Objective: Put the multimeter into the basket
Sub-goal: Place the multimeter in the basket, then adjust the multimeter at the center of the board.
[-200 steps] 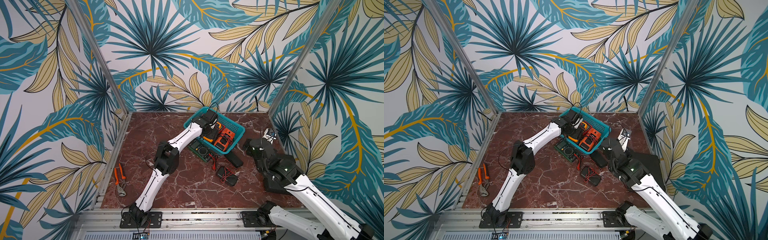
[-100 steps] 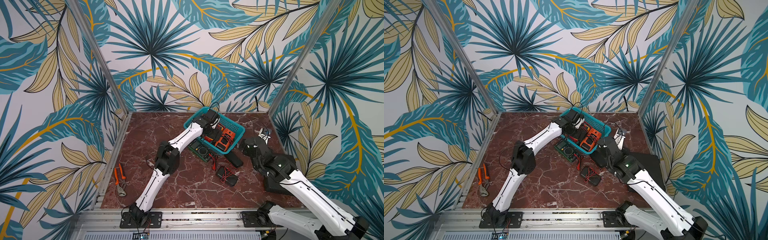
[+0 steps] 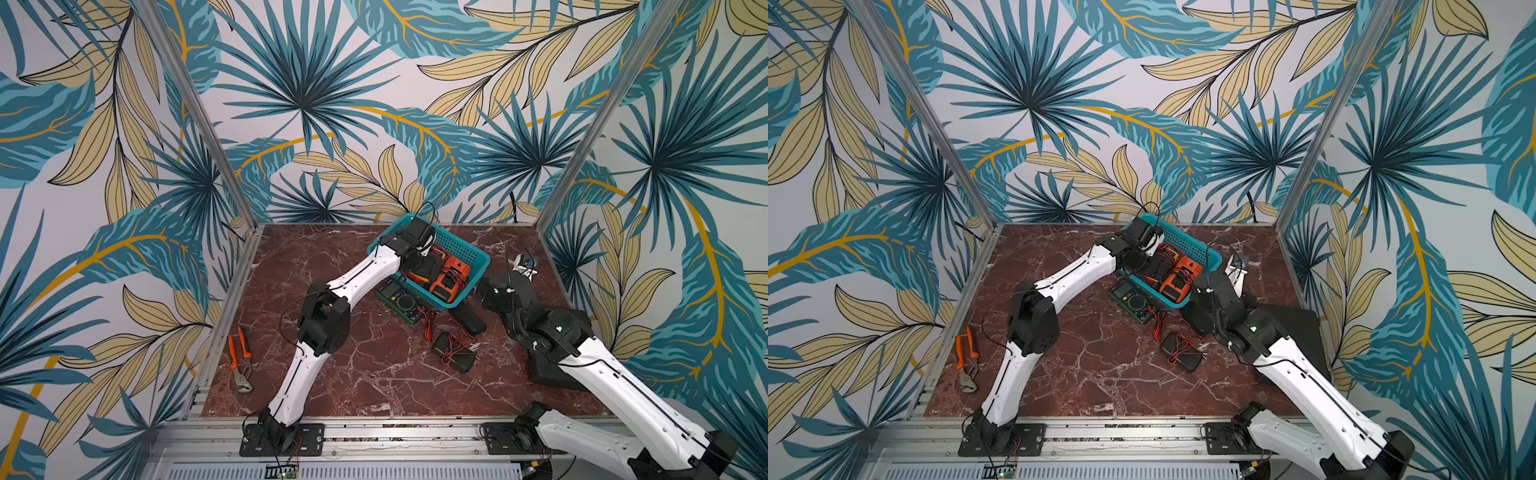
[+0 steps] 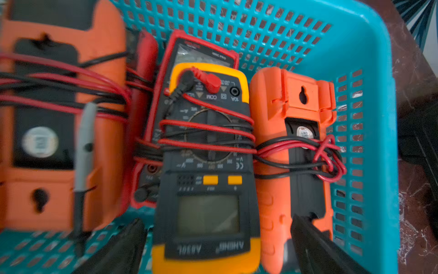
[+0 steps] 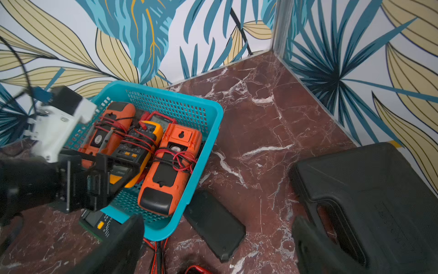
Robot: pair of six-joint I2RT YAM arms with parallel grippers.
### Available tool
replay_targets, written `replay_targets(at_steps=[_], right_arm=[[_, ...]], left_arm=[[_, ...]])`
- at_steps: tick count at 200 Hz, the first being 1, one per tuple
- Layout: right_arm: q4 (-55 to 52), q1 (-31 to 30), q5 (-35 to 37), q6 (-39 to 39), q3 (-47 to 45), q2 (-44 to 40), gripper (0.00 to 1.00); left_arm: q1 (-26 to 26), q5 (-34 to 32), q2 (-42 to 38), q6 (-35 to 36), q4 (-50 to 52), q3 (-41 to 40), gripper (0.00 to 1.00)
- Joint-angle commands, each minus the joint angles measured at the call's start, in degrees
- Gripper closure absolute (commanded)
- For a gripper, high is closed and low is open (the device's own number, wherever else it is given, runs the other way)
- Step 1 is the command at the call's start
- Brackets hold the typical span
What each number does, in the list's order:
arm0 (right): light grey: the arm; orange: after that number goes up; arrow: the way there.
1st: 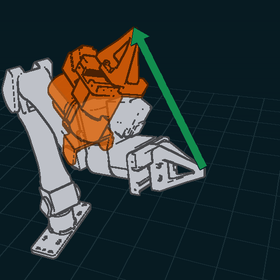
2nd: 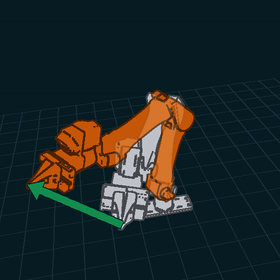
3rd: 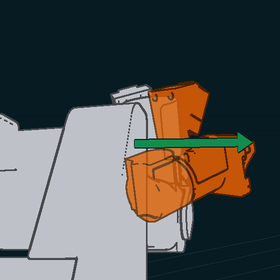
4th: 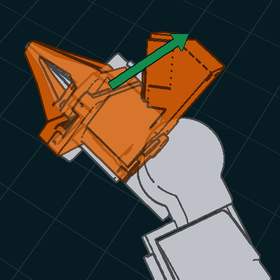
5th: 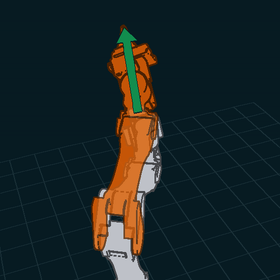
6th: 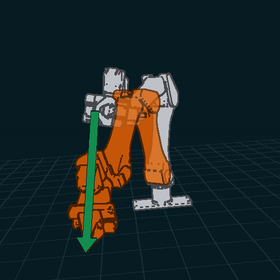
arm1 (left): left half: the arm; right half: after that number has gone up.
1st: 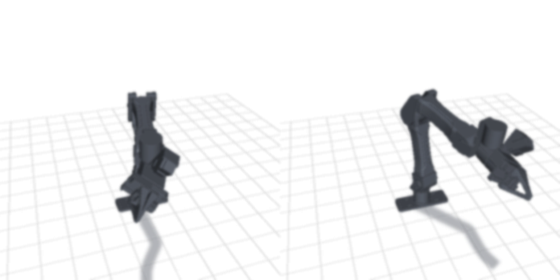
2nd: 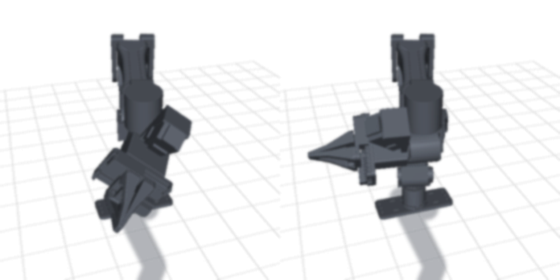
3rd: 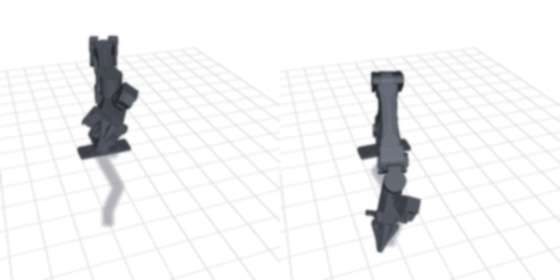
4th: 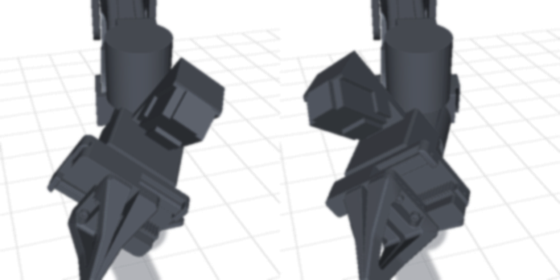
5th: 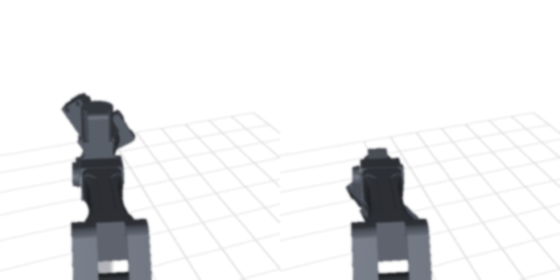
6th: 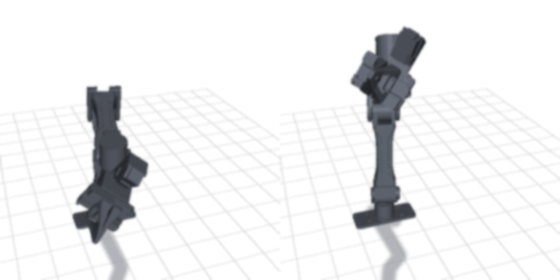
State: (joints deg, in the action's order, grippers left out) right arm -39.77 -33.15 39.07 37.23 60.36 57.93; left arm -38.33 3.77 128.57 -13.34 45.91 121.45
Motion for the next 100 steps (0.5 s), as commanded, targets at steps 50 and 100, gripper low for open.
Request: replay_targets(at_steps=[50, 100], right_arm=[[2.4, -2.7, -18.8, -8.1, 2.2, 8.7, 0.06], [0.7, -12.5, -19.5, -11.8, 10.4, 22.7, 0.06]], left_arm=[[2.3, -14.8, -25.0, -10.9, -17.3, -29.8, 0.0], [8.6, -22.1, -42.0, -23.1, -23.7, -54.1, 0.0]])
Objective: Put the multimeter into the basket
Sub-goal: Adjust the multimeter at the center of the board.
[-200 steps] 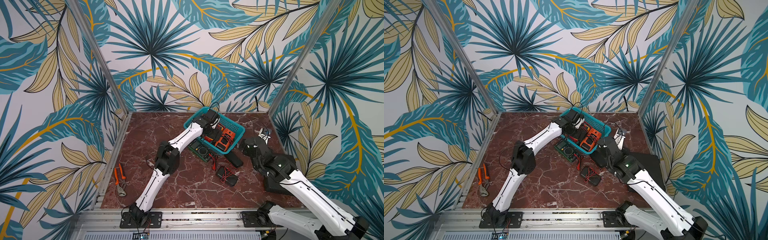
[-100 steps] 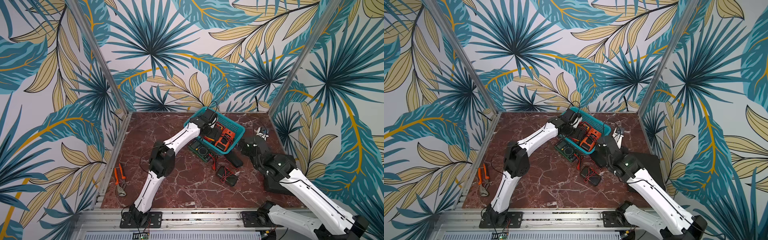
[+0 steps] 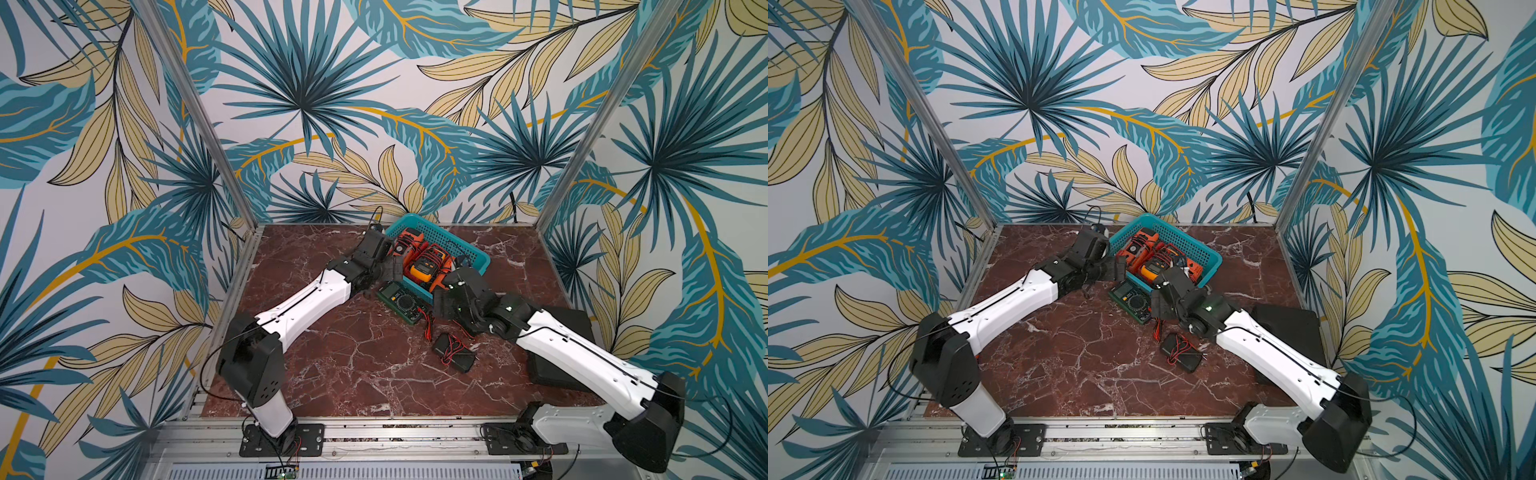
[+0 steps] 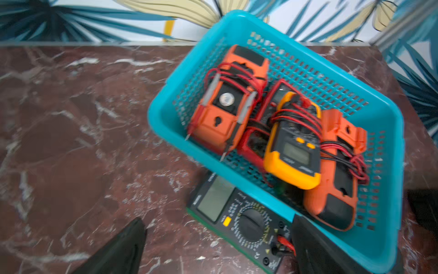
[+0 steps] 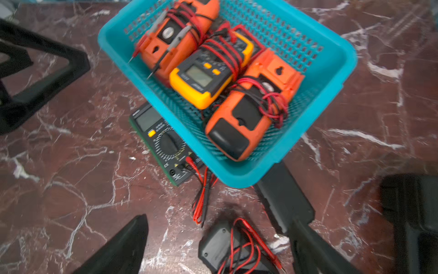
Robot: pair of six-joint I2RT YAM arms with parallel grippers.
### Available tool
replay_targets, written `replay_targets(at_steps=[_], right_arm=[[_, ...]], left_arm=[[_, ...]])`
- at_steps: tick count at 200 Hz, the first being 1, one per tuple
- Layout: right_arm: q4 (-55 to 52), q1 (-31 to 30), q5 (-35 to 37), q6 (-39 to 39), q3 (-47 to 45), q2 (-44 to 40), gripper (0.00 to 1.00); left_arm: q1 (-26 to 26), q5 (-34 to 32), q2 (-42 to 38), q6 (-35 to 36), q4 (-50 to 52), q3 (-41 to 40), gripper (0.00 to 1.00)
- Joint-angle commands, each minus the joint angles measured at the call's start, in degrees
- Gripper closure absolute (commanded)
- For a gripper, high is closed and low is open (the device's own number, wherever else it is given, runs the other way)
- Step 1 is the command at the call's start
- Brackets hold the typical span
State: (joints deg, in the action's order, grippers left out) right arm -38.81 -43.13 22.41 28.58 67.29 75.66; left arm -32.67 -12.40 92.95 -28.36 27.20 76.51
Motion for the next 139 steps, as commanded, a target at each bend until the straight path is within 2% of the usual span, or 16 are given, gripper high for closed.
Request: replay_targets(at_steps=[1, 31, 56, 80, 139], right_arm=[[-0.3, -2.6, -2.9, -3.2, 3.5, 5.3, 0.06], [-2.3, -6.0, -5.8, -6.0, 9.1, 14.4, 0.04], [-3.7, -6.8, -6.6, -8.3, 13.1, 20.8, 0.03], [-3.9, -6.8, -5.0, -10.4, 15.9, 25.2, 0.01], [-4.2, -6.5, -1.0, -16.0, 21.6, 35.5, 0.0]], left_arm=[[3.1, -6.0, -6.7, -8.3, -5.1, -9.6, 0.0], [7.3, -8.2, -15.9, -13.5, -6.8, -21.4, 0.0], [9.9, -7.6, -21.2, -14.6, -7.8, -27.3, 0.0], [10.5, -7.2, -23.6, -14.7, -8.0, -30.1, 0.0], [10.8, -5.8, -22.8, -15.5, -9.2, -32.4, 0.0]])
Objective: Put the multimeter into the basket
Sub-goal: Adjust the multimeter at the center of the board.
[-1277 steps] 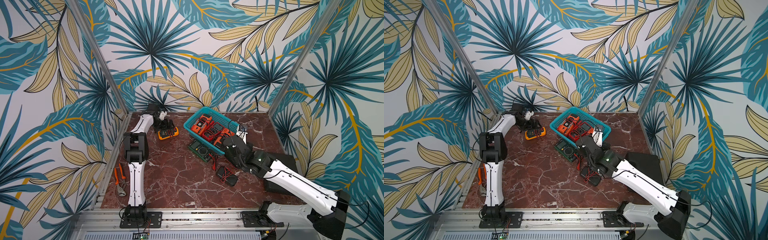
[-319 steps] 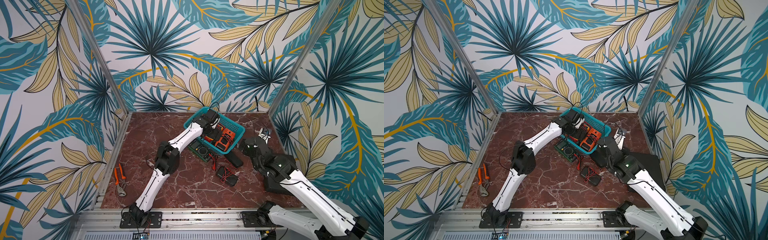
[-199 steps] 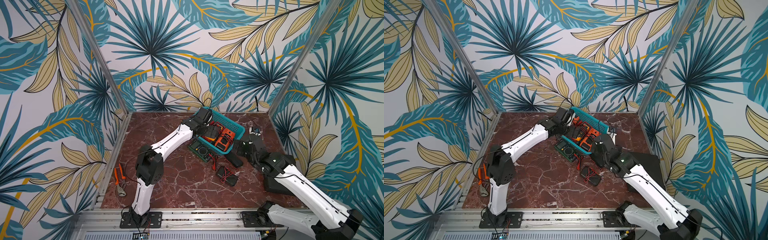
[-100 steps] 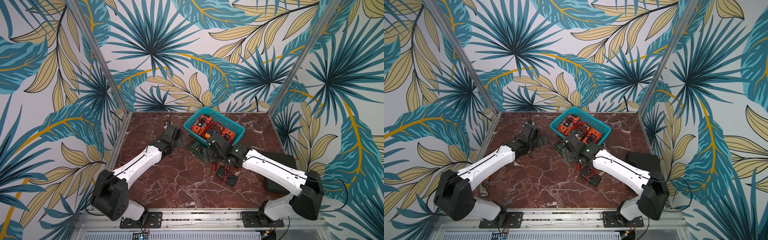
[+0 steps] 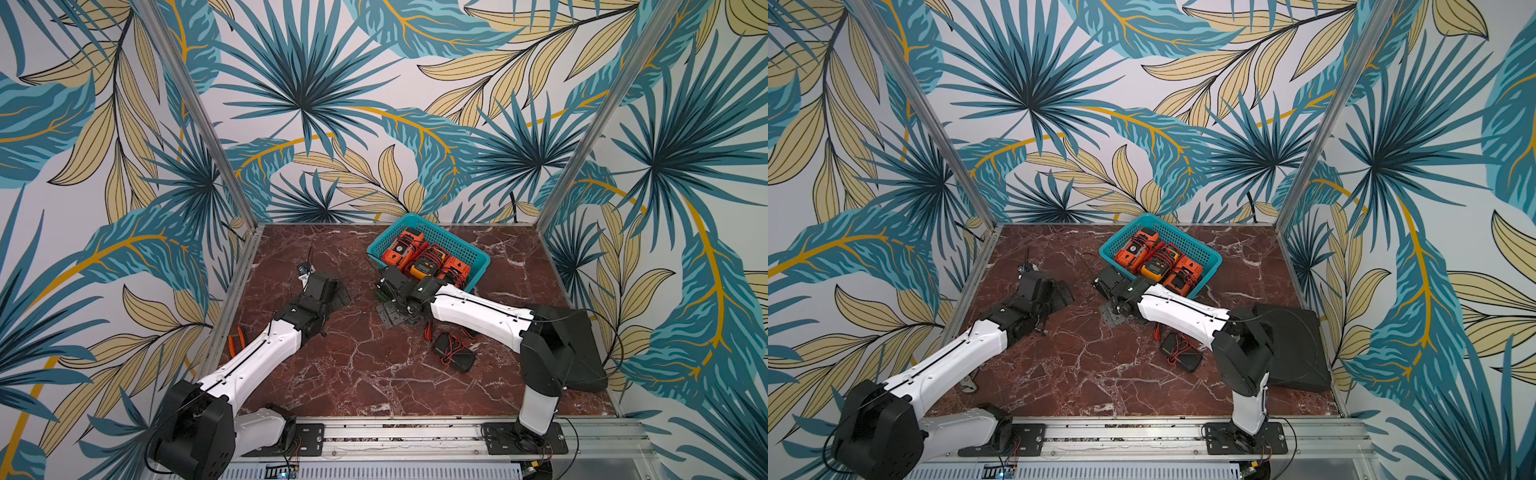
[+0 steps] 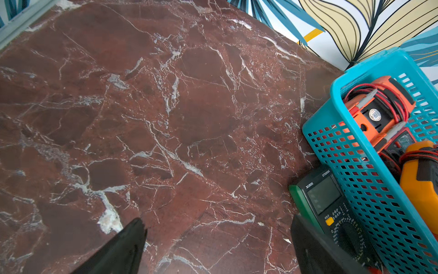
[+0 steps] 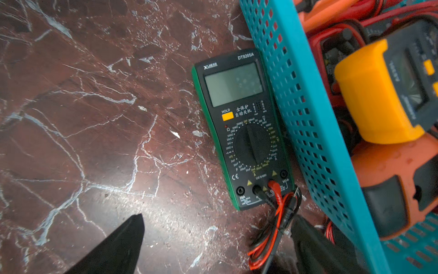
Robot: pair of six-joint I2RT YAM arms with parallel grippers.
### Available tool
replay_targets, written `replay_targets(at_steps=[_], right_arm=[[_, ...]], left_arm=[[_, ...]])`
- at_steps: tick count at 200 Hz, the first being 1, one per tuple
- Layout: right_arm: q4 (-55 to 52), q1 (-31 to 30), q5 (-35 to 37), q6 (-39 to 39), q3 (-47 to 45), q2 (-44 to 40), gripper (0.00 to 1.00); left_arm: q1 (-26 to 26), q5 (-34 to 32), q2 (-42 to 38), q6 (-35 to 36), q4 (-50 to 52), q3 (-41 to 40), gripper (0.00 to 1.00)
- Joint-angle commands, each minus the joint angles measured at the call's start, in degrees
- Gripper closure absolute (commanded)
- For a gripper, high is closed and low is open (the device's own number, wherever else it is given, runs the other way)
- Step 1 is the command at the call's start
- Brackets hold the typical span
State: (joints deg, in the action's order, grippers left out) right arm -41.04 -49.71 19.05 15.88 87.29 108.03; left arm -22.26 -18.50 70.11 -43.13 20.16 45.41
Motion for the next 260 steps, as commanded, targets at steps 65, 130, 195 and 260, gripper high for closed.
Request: replay_targets(at_steps=[65, 130, 195, 260], right_arm=[[-1.9, 1.2, 4.8, -5.4, 4.7, 9.7, 0.01], [-0.5, 2.0, 1.4, -5.4, 5.3, 13.2, 0.01], [0.3, 2.3, 1.7, -6.4, 6.9, 16.3, 0.01], [0.6, 2.7, 1.4, -7.0, 7.8, 18.0, 0.05]], left_arm=[[0.4, 0.2, 0.5, -0.5, -2.2, -1.6, 0.0], [0.5, 0.6, 1.1, -0.6, -2.2, -2.0, 0.0], [0.5, 0.9, 1.1, -0.2, -1.6, -2.0, 0.0], [0.6, 0.9, 1.0, -0.4, -1.4, -2.2, 0.0]])
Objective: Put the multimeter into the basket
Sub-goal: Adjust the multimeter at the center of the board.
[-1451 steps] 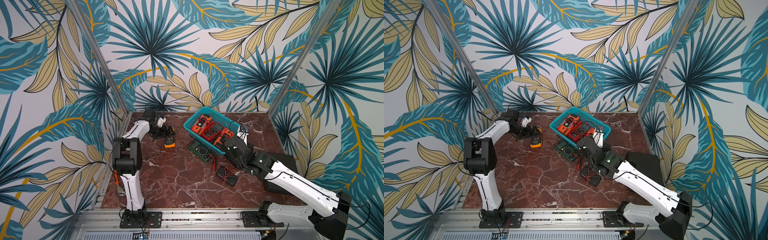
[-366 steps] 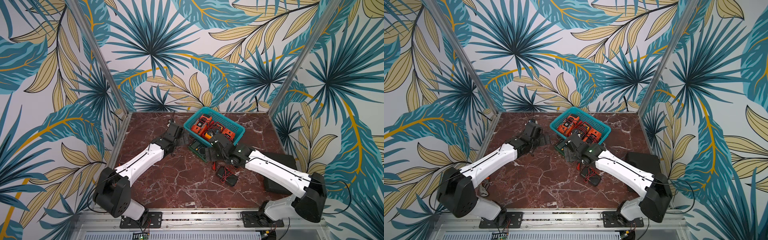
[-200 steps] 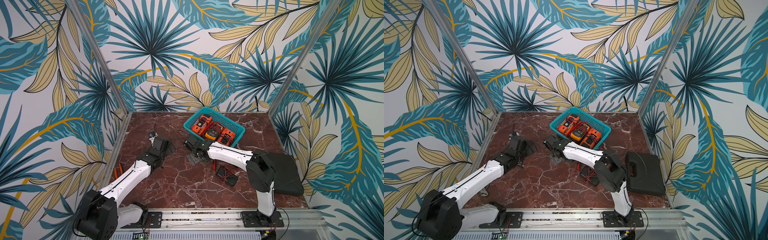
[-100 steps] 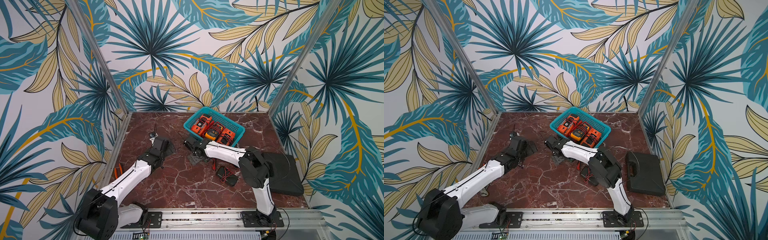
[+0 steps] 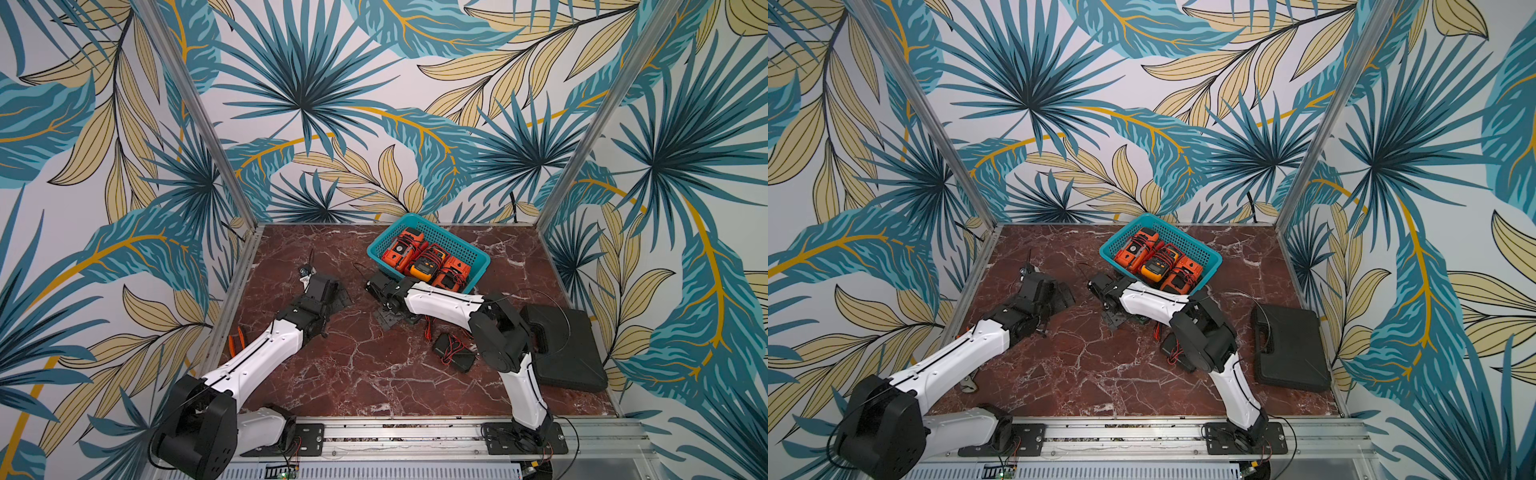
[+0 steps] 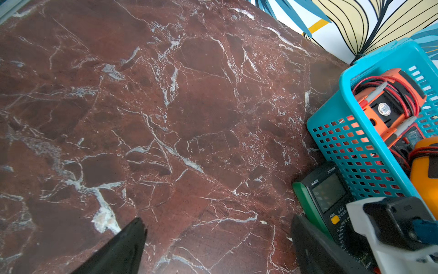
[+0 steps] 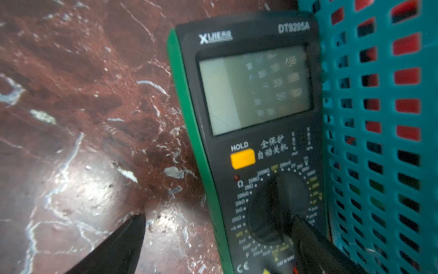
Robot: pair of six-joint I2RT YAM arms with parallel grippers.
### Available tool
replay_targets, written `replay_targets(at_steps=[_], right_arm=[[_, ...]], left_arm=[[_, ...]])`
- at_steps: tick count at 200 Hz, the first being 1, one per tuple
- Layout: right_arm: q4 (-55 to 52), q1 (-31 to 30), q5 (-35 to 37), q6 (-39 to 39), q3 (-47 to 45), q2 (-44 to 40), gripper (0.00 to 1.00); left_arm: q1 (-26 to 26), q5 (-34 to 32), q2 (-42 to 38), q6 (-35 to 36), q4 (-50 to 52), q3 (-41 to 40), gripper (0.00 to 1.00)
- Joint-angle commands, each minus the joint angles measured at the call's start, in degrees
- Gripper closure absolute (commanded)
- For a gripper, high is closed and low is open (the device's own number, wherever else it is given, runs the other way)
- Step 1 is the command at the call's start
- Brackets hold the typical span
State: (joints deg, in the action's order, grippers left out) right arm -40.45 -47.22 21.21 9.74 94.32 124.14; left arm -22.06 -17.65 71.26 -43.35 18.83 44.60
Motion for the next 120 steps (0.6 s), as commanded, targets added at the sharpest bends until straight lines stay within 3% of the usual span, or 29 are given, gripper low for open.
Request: replay_targets(at_steps=[1, 36, 66, 120], right_arm=[[0.0, 0.2, -1.1, -0.8, 0.8, 1.9, 0.05], [-0.2, -0.1, -7.3, 2.0, 0.9, 1.7, 0.19], [-0.9, -1.3, -10.8, 8.7, 1.0, 0.3, 0.42], [-3.5, -3.6, -15.0, 20.9, 4.0, 0.9, 0.42]], left_arm=[[0.3, 0.1, -0.2, -0.2, -0.2, -1.4, 0.0], [0.3, 0.0, -0.2, -0.2, -0.2, -1.4, 0.0], [0.3, -0.2, -0.1, -0.1, -0.1, -1.4, 0.0], [0.9, -0.2, 0.1, 0.5, -0.1, -1.1, 0.0]])
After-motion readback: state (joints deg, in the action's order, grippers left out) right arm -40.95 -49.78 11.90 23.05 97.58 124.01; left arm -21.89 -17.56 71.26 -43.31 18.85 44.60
